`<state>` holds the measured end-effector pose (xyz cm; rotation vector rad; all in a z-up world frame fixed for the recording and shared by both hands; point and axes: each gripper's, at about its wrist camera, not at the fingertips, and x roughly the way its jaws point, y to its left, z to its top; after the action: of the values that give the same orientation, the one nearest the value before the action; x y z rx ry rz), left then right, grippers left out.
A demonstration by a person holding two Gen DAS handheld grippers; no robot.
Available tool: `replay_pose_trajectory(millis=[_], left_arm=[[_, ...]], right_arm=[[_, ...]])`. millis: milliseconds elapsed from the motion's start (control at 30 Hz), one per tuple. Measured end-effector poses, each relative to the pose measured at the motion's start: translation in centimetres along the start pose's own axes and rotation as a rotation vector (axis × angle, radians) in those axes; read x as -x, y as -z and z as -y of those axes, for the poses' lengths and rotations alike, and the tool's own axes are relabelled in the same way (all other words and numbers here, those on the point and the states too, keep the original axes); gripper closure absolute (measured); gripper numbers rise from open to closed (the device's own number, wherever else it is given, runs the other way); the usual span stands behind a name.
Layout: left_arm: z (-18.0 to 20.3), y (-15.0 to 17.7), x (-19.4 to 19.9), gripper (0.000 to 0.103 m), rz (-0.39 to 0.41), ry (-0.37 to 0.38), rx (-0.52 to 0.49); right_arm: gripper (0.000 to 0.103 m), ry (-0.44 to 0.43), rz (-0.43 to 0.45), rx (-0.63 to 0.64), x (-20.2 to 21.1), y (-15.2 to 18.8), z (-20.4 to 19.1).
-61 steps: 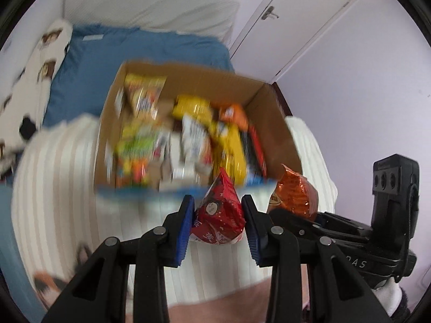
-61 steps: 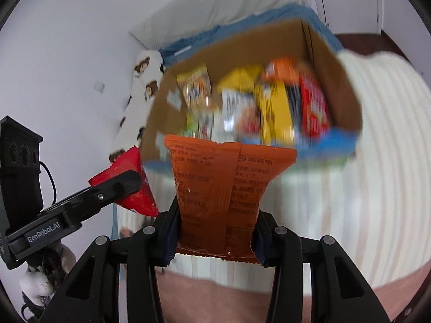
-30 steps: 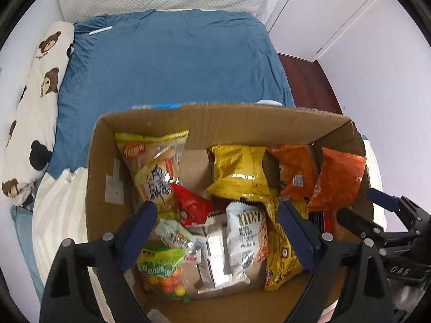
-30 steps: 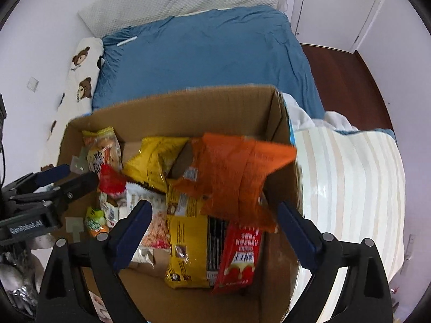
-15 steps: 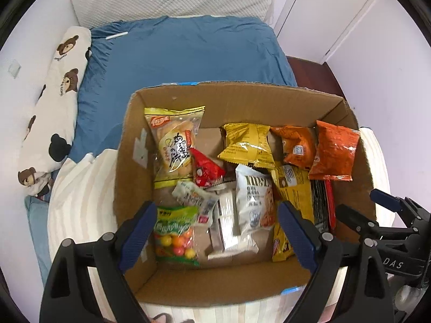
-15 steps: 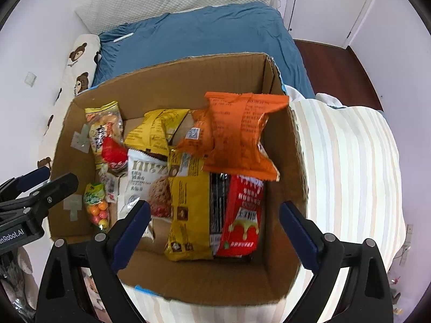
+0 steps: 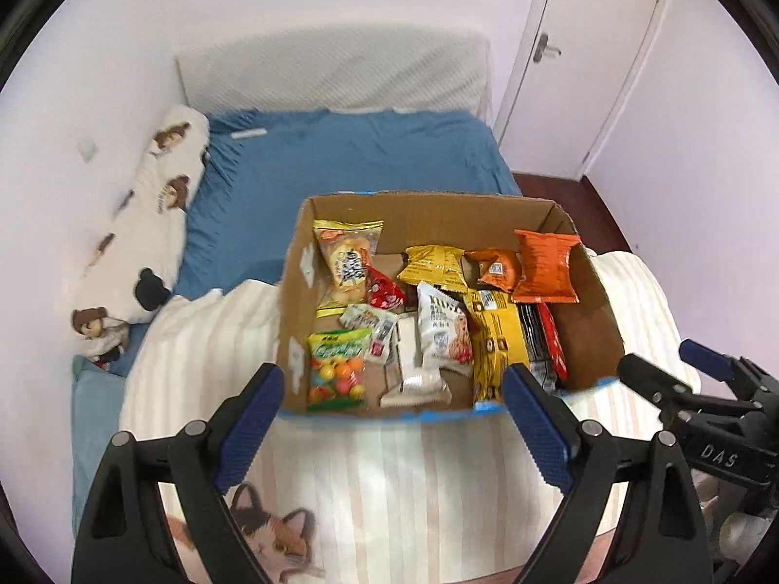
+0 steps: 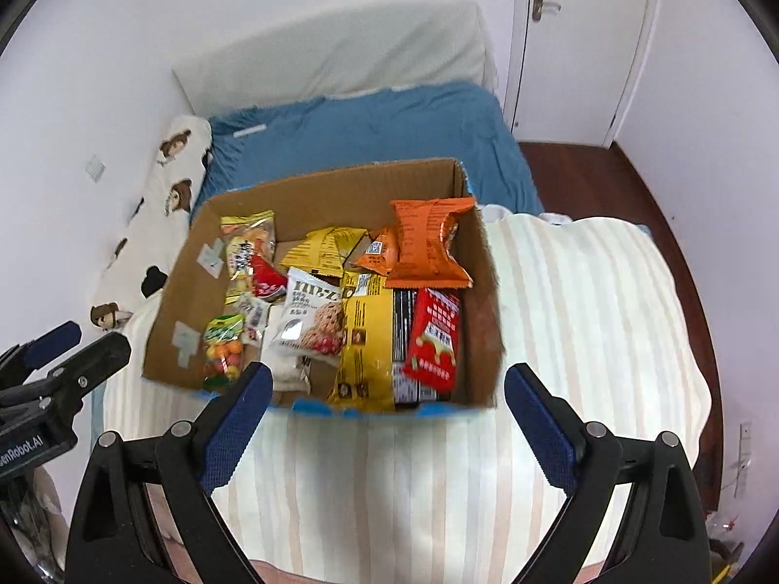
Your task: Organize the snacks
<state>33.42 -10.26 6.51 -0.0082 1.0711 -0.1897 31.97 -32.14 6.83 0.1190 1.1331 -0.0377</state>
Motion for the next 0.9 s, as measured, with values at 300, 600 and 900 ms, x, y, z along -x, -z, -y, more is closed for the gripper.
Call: replay_pose_trajectory(millis=[300, 600, 900], left_arm=[[1.7, 7.6, 8.0, 0.011, 0.15, -0.061, -0.021], [2.7, 12.7, 16.2, 0.011, 0.274, -0.067, -0.007], [2.9, 15.5, 21.7, 0.011, 0.373, -0.093, -0.01]], right_arm=[[0.005, 0.001, 0.175, 0.007, 10.1, 8.1, 0.0], [0.005, -0.003, 0.323, 0.009, 20.3, 15.6, 0.1], [0.005, 0.009, 0.414, 0.051, 27.1, 20.2, -0.7]])
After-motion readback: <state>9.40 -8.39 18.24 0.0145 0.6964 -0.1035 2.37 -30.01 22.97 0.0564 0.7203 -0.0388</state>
